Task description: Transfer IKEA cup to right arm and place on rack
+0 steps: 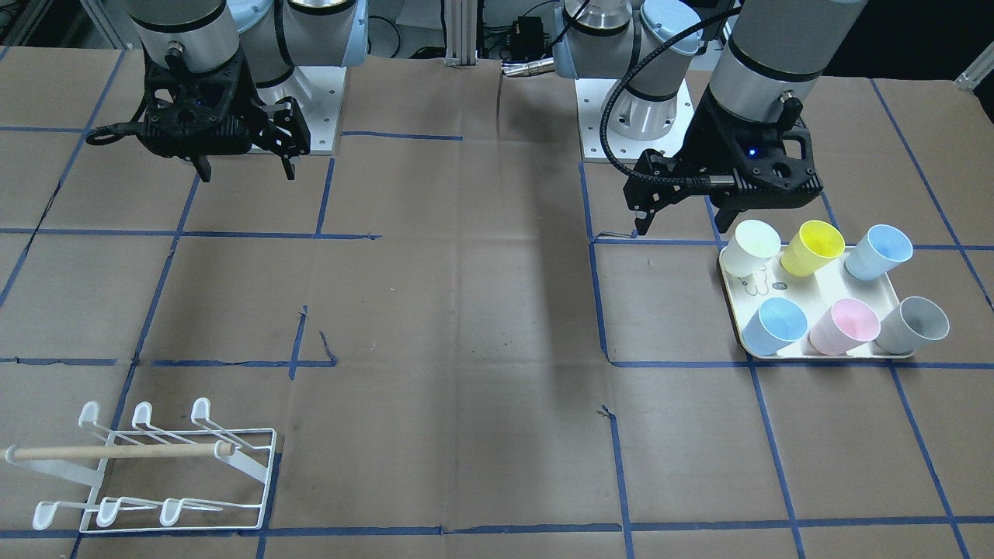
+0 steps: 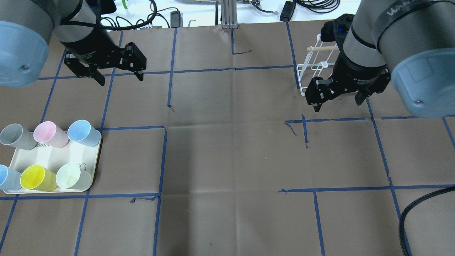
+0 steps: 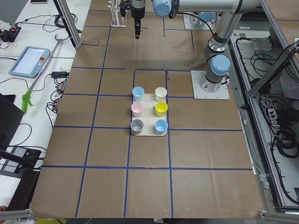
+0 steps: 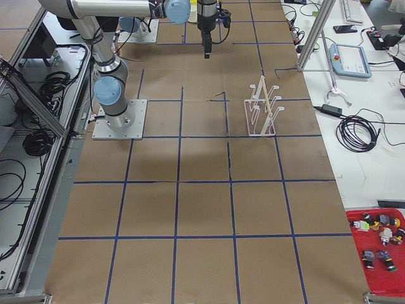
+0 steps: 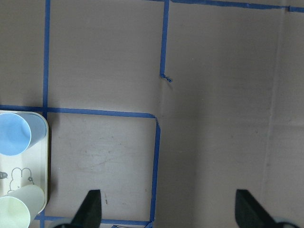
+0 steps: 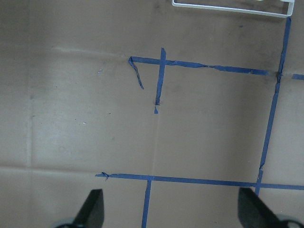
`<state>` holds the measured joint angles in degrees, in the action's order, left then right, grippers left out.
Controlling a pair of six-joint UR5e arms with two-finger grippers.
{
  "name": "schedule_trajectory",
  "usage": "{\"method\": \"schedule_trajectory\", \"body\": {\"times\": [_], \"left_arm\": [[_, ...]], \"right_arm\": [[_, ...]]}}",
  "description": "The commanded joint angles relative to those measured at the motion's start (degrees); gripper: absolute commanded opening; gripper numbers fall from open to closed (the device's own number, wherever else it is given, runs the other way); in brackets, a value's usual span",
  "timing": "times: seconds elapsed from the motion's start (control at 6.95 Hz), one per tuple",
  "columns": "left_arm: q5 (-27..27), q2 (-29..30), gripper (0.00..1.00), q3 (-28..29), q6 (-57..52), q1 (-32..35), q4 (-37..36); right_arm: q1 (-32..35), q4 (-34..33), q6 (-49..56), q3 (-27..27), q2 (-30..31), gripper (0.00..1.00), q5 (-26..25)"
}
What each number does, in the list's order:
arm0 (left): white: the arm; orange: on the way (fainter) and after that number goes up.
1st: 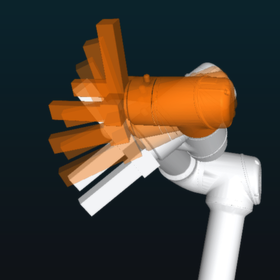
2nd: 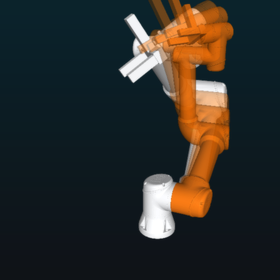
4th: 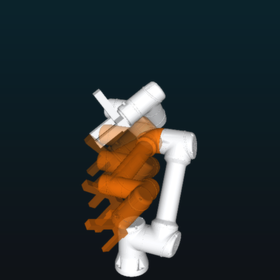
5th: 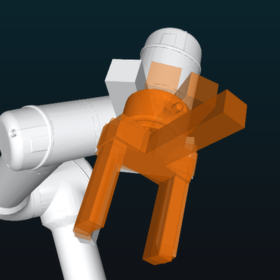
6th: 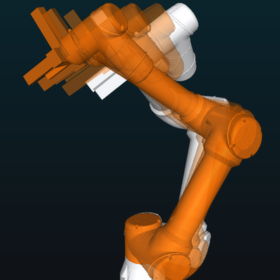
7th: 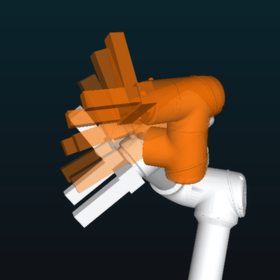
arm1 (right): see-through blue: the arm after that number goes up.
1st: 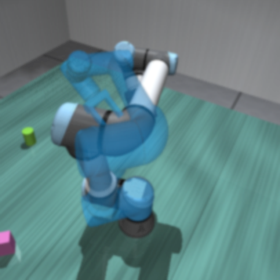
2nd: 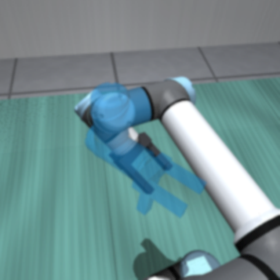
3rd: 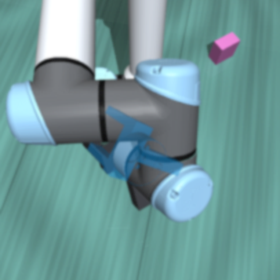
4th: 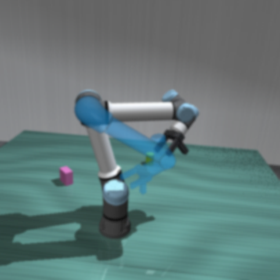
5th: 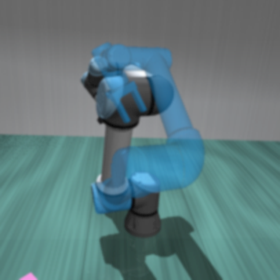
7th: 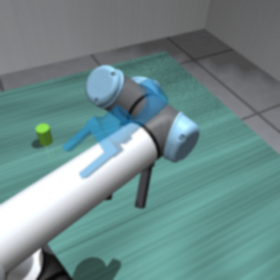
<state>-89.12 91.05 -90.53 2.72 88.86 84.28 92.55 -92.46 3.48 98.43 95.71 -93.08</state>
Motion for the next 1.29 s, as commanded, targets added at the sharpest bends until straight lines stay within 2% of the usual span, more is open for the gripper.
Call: {"method": "schedule_trajectory", "body": {"times": [0.0,1.15], "left_arm": [[0.0,0.0,1.0,0.0,0.0,0.0,0.0],[-0.4,-0.2,1.0,-0.8,-1.2,-0.1,0.1]], "right_arm": [[0.0,0.0,-0.1,0.0,0.0,1.0,0.0],[-0.1,-0.2,0.0,0.5,-0.1,1.0,0.0]]}}
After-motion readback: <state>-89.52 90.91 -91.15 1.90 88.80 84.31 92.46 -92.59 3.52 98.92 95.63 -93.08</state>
